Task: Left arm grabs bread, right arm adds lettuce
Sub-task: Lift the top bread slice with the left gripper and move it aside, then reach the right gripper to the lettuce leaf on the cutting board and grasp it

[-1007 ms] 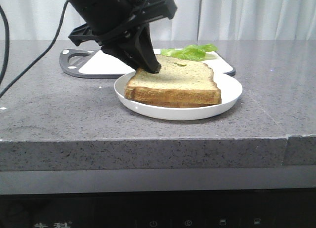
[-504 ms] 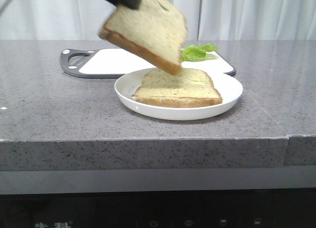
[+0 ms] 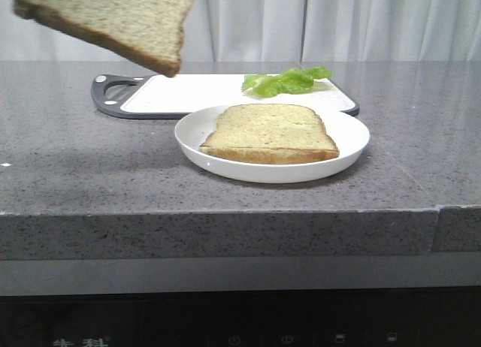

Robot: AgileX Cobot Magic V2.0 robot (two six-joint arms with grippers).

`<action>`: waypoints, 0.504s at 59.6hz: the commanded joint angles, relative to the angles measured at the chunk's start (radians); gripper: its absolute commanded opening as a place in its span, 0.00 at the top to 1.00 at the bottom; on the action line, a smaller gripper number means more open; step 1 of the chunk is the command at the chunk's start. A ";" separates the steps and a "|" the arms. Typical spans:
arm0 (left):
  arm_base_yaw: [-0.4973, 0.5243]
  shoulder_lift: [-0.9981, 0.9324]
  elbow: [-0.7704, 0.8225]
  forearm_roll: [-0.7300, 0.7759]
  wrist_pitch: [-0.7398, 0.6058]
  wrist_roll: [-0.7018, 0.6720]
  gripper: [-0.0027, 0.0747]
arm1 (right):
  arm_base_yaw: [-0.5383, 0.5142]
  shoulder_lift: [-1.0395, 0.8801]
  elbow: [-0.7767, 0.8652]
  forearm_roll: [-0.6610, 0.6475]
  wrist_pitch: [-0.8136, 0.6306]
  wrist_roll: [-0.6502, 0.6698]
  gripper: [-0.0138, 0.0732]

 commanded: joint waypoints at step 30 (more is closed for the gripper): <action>0.000 -0.146 0.057 -0.023 -0.121 -0.012 0.99 | 0.127 0.776 -0.685 0.007 -0.023 -0.268 0.21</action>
